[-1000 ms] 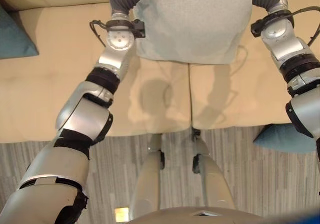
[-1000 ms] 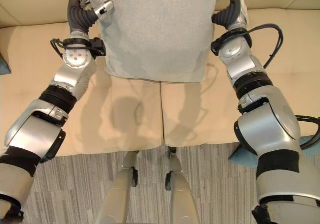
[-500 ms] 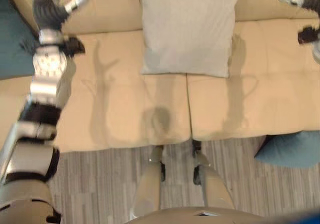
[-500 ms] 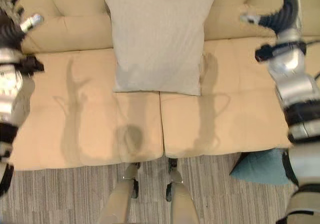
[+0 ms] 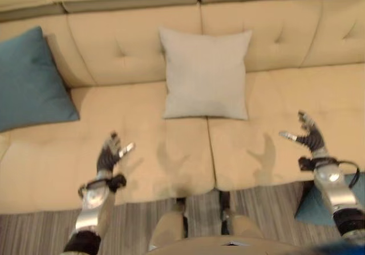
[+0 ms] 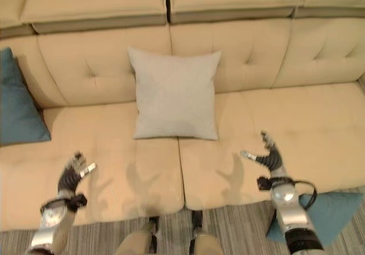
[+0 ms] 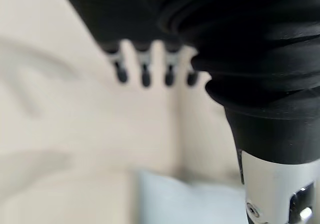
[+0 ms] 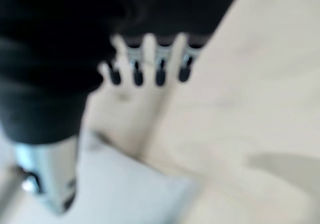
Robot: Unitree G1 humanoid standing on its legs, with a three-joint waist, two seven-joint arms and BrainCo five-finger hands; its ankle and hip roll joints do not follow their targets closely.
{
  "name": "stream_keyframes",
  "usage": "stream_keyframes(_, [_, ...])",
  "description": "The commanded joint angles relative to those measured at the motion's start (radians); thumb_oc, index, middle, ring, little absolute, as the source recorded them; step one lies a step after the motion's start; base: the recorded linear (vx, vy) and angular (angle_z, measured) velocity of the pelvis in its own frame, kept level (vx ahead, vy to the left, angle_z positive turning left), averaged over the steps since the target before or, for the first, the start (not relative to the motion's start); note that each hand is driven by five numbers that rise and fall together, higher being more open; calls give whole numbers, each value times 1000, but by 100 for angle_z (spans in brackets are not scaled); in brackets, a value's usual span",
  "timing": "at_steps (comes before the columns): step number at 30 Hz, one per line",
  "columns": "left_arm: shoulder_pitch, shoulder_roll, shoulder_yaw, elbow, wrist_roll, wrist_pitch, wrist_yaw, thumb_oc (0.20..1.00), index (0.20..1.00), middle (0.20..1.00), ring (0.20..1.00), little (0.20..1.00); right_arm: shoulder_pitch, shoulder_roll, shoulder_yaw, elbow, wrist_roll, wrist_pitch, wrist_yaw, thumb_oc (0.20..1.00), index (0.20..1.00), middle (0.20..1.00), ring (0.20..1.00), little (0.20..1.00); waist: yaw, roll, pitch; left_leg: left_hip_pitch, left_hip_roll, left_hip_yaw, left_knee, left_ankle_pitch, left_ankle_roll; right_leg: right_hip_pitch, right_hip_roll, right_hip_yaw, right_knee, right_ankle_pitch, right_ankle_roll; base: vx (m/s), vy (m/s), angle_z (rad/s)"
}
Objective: Pick up all the scattered cushions and arrange them neatly on the sofa.
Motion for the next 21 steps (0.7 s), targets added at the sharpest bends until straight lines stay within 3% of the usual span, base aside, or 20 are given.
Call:
stream_keyframes(1, [-72, -3, -4, 143, 103, 20, -26, 1000, 1000, 1000, 1000, 1000, -22, -3, 33, 52, -48, -14, 16, 1000, 1000, 1000, 1000, 1000, 7, -29, -40, 94, 31, 72, 4, -38, -44, 21, -45, -58, 4, 17, 77, -40, -29, -1])
stream_keyframes(4, [-79, -34, -14, 273, 156, 32, -27, 1000, 1000, 1000, 1000, 1000, -13, 36, 64, 169, -57, -7, 21, 1000, 1000, 1000, 1000, 1000, 3, -29, -47, 117, 35, 76, 4, -39, -45, 46, -41, -57, 4, 13, 73, -33, -26, -3])
stream_keyframes(7, [-86, -71, 6, 516, 265, 70, -32, 1000, 1000, 1000, 1000, 1000, 23, 109, 101, 375, -74, 9, 41, 1000, 1000, 1000, 1000, 1000, -3, -35, -67, 158, 45, 75, 4, -41, -47, 93, -25, -51, 9, -5, 61, -58, -78, -10])
stream_keyframes(13, [-82, -68, 15, 566, 296, 84, -37, 1000, 1000, 1000, 1000, 1000, 47, 149, 93, 510, -59, 24, 49, 1000, 1000, 1000, 1000, 1000, -7, -38, -67, 185, 63, 58, 4, -36, -50, 114, -4, -50, 54, -43, 39, -35, -72, 3])
stream_keyframes(18, [-122, -66, -27, 556, 315, 95, -38, 1000, 1000, 1000, 1000, 1000, 58, 165, 71, 600, -18, 40, 48, 1000, 1000, 1000, 1000, 1000, -18, -54, -44, 141, 76, 27, 28, 6, -57, 109, 26, -41, 48, -51, 14, -157, -111, 21])
stream_keyframes(21, [-137, -89, -42, 541, 289, 89, -47, 1000, 1000, 1000, 1000, 1000, 35, 154, 93, 607, -38, 52, 53, 1000, 1000, 1000, 1000, 1000, -8, -90, -35, 144, -12, -79, 260, -165, -22, 53, -13, 3, 62, 1, 25, -248, 40, 1])
